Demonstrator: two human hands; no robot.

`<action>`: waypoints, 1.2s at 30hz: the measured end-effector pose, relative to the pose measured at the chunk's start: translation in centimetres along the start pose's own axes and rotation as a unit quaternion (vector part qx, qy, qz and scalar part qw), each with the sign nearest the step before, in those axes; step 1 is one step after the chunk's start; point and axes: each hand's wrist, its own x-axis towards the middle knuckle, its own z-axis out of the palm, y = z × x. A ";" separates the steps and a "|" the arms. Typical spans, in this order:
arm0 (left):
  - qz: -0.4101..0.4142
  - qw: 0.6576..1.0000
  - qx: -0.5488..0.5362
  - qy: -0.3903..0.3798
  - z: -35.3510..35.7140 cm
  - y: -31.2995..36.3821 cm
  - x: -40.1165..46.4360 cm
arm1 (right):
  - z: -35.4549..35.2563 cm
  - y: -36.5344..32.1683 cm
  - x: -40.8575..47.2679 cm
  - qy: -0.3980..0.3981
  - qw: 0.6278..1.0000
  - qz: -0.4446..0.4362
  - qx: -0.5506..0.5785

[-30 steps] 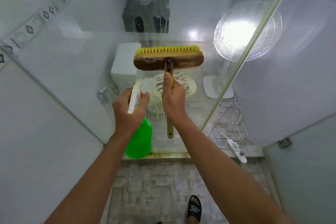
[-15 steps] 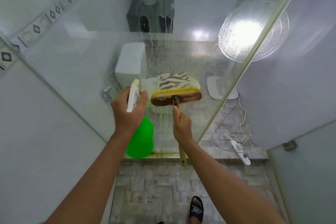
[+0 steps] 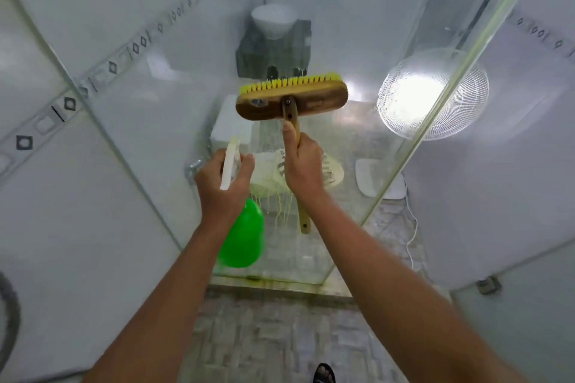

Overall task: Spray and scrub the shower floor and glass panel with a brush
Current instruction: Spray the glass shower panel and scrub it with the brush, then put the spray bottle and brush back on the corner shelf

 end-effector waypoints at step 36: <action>-0.116 0.581 0.270 0.759 -5.4 28.0 -48.2 | -15.2 -7.9 -39.3 -0.809 0.492 -0.212 0.243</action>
